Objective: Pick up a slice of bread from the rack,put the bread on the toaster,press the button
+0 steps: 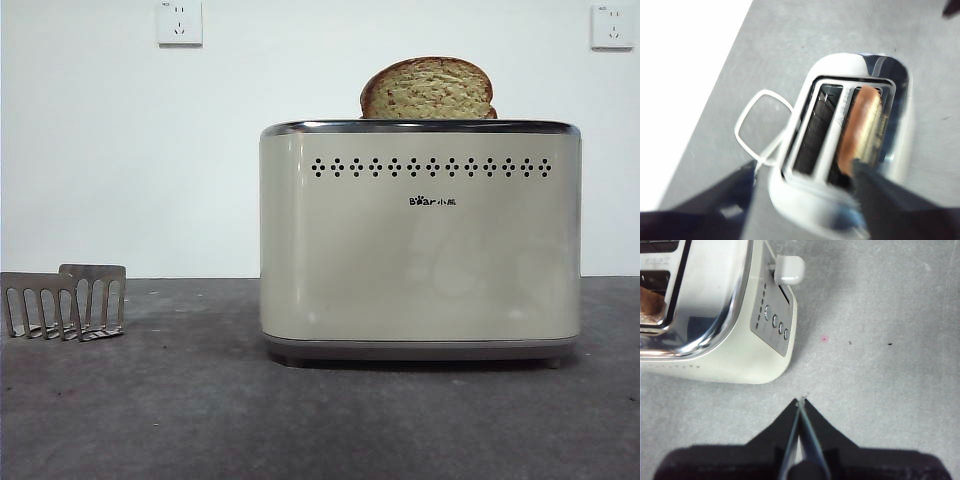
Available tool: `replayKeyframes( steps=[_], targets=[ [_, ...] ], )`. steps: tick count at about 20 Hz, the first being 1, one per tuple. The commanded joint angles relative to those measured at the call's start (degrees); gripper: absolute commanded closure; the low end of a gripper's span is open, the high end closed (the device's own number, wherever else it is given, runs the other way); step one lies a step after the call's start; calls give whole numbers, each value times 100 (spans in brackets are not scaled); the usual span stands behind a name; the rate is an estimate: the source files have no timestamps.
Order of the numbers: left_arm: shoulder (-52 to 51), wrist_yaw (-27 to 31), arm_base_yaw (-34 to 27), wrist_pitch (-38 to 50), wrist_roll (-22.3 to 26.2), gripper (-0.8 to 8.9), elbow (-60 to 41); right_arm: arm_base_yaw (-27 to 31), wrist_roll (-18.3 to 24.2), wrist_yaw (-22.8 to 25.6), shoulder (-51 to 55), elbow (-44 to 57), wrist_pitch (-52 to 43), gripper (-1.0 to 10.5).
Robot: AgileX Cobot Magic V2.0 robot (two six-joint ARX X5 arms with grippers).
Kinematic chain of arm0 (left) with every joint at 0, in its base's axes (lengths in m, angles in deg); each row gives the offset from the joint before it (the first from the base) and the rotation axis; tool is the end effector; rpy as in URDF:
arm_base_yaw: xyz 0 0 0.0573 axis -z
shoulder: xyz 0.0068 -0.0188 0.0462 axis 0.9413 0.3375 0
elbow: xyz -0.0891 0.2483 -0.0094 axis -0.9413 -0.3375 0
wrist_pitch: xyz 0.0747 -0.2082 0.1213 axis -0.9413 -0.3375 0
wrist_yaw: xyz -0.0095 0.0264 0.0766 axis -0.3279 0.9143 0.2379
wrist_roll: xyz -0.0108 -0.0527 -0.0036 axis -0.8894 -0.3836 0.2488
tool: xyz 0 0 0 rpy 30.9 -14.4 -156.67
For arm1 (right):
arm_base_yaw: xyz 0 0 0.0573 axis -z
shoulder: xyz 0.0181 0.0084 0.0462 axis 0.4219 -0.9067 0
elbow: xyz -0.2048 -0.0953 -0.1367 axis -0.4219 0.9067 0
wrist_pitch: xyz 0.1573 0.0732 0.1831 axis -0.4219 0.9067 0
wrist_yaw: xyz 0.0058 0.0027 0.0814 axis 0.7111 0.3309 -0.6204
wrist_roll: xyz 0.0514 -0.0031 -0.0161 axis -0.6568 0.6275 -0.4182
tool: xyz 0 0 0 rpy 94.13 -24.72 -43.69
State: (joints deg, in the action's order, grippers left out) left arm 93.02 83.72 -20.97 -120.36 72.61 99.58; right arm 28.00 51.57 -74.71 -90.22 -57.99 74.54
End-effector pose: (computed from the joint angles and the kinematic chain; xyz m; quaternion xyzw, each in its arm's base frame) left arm 0.2033 -0.2297 0.4545 0.3639 0.1946 -0.3875 0.8243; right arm 0.1833 -0.0013 0.3139 0.0467 0.4512 0.1244 0.8825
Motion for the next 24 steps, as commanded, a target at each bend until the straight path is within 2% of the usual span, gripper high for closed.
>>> replayKeyframes(
  steps=[1, 4, 6, 8, 9, 14, 19, 24],
  targets=[
    [-247, 7, 13, -595, -1176, 829, -33, -9, 33, -2, -7, -17, -52, 947],
    [-549, 7, 0, -1340, -1867, 822, -33, 15, -557, -251, -13, -17, -654, 951],
    [-664, 4, -24, -1648, -2142, 822, -37, 216, -962, -970, -151, -20, -1246, 952],
    [-809, -9, -24, -1648, -2481, 822, -35, 573, -1180, -1821, -516, -24, -1666, 953],
    [-874, -31, -24, -1652, -2570, 822, -35, 713, -1235, -2297, -772, -31, -1788, 954],
    [-1325, -708, 269, -1655, -3130, 822, -68, 1274, -1329, -3849, -2127, -42, -2332, 954],
    [-1700, -708, 667, -1655, -3501, 822, -662, 1115, -1261, -4212, -2988, -114, -2592, 954],
    [-2194, -586, 728, -1655, -4022, 822, -1893, 966, -1224, -3993, -3296, -352, -2627, 954]
  ],
)
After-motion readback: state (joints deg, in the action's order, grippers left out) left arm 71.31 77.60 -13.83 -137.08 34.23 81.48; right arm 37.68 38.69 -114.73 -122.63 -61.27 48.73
